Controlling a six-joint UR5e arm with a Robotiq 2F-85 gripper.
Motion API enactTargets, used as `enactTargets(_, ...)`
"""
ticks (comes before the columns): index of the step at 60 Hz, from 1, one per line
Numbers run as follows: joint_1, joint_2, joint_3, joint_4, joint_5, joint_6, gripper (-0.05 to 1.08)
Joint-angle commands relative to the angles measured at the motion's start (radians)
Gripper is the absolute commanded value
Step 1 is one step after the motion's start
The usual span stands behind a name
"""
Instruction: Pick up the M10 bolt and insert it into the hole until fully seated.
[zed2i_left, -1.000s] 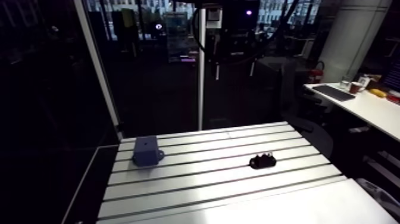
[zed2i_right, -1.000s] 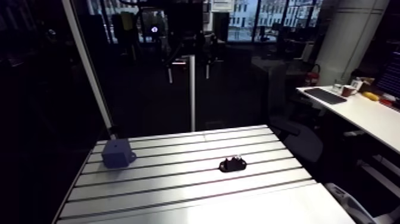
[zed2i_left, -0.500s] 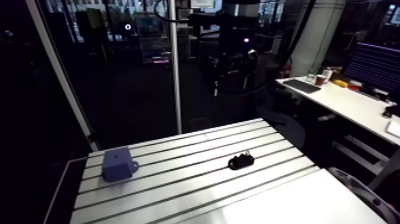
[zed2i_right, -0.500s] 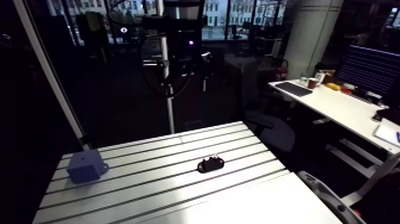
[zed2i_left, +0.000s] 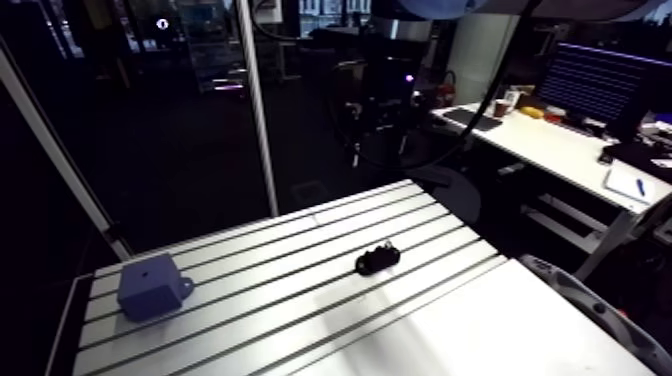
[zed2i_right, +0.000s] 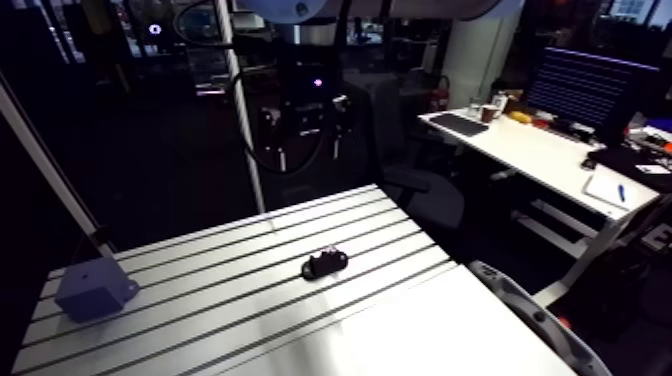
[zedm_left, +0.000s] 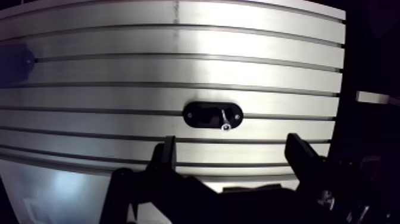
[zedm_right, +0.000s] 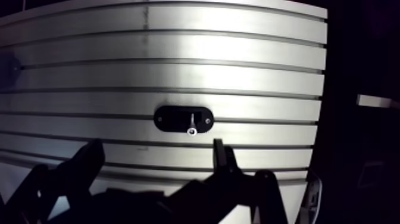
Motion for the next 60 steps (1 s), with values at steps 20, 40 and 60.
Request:
enactTargets(20, -0.023, 0.056, 0.100, -0.118, -0.001, -0.004, 0.01)
enactTargets(40, -0.029, 0.085, 0.126, -0.155, -0.007, -0.004, 0.01)
enactTargets(60, -0.049, 0.124, 0.158, -0.221, -0.008, -0.007, 0.05)
